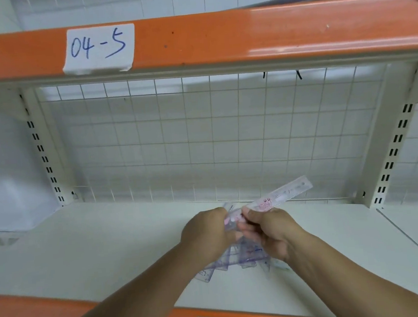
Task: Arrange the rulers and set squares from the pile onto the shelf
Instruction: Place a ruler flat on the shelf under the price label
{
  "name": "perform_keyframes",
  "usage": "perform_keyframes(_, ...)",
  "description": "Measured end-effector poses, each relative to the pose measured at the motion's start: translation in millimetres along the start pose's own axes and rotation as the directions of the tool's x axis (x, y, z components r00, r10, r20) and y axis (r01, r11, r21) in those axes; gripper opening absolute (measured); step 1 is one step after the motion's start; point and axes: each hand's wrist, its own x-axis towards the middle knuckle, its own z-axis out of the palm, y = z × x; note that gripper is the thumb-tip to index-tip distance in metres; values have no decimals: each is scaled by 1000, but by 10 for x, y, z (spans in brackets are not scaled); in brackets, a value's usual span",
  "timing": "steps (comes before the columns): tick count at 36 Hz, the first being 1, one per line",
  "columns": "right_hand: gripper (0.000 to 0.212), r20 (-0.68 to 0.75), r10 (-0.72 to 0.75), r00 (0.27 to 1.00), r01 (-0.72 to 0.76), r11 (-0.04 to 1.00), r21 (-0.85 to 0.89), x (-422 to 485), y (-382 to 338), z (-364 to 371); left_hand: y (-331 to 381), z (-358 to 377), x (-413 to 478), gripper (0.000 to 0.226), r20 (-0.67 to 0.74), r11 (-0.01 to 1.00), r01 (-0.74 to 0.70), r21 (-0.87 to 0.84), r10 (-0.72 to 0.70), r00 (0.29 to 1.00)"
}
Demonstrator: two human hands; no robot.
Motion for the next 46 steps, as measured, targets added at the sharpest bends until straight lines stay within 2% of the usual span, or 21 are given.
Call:
perform_keyframes(3, 15, 26, 24, 999, -23, 999, -30, -15, 42, 20, -40, -21, -4, 24, -81, 953, -29, 302, 56, 995)
perform_keyframes(7, 18, 85, 14, 996, 12, 954, -298, -56, 51, -19, -115, -70, -20, 18, -31, 839, -103, 535, 141, 989)
perform_keyframes(10, 22, 96, 5, 995, 30, 933, -360, -93, 3, -23, -178, -86, -21, 24, 26, 811, -155, 563, 170, 985)
perform_keyframes(12, 24, 87, -10, 996, 40, 937, -347, -103, -19, -9, -202, -65, -15, 27, 34, 829, -167, 533, 176, 984)
perform_keyframes(14, 23, 66, -81, 995, 102, 889, -446, -100, -10, 15, -202, -45, -15, 30, 22, 854, -166, 493, 179, 984)
perform_keyframes(15, 22, 52, -181, 982, 178, 798, -575, -75, 15, 12, -203, -39, -14, 30, 15, 868, -162, 470, 175, 984)
perform_keyframes(16, 21, 64, -335, 940, 269, 614, -742, -49, 39, -2, -205, -41, -11, 30, 13, 878, -156, 452, 168, 986)
perform_keyframes(17, 16, 130, -519, 845, 334, 321, -886, -37, 56, -29, -208, -53, -5, 30, 16, 885, -150, 441, 159, 987)
perform_keyframes(18, 9, 243, -667, 704, 336, 11, -942, -28, 58, -67, -218, -70, 1, 30, 23, 888, -147, 436, 153, 988)
perform_keyframes(19, 16, 375, -715, 590, 305, -233, -923, -15, 52, -113, -228, -92, 3, 30, 36, 887, -147, 439, 146, 989)
perform_keyframes(20, 31, 476, -690, 545, 278, -387, -879, -2, 52, -162, -244, -109, 13, 30, 52, 882, -150, 446, 142, 989)
perform_keyframes(22, 50, 549, -632, 546, 216, -527, -822, 42, 25, -259, -278, -145, 19, 30, 92, 881, -158, 446, 130, 987)
perform_keyframes(24, 47, 593, -595, 543, 205, -591, -780, 122, -5, -371, -321, -158, 22, 28, 124, 895, -152, 420, 109, 986)
perform_keyframes(28, 15, 649, -515, 560, 275, -623, -732, 182, -25, -536, -393, -178, 13, 25, 198, 911, -162, 379, 91, 976)
perform_keyframes(30, 13, 664, -479, 574, 292, -638, -713, 188, -22, -565, -410, -193, -6, 25, 225, 920, -173, 351, 96, 970)
perform_keyframes(33, 32, 647, -460, 608, 279, -640, -716, 193, -6, -560, -470, -167, -10, 19, 205, 936, -157, 314, 95, 974)
perform_keyframes(36, 19, 564, -430, 705, 272, -570, -775, 129, -20, -511, -493, -146, -22, 41, 181, 932, -148, 329, 92, 979)
perform_keyframes(38, 27, 530, -401, 747, 250, -569, -784, 98, -13, -508, -485, -131, -31, 48, 103, 882, -169, 440, 137, 985)
perform_keyframes(41, 30, 479, -422, 770, 225, -523, -822, 67, 25, -498, -484, -103, -22, 31, -5, 803, -209, 558, 255, 967)
perform_keyframes(43, 31, 450, -423, 786, 192, -526, -829, 36, 48, -508, -457, -112, -25, 29, -49, 803, -200, 561, 273, 961)
perform_keyframes(46, 30, 419, -437, 796, 140, -539, -830, -38, 93, -543, -466, -6, -42, 27, -28, 820, -225, 525, 281, 959)
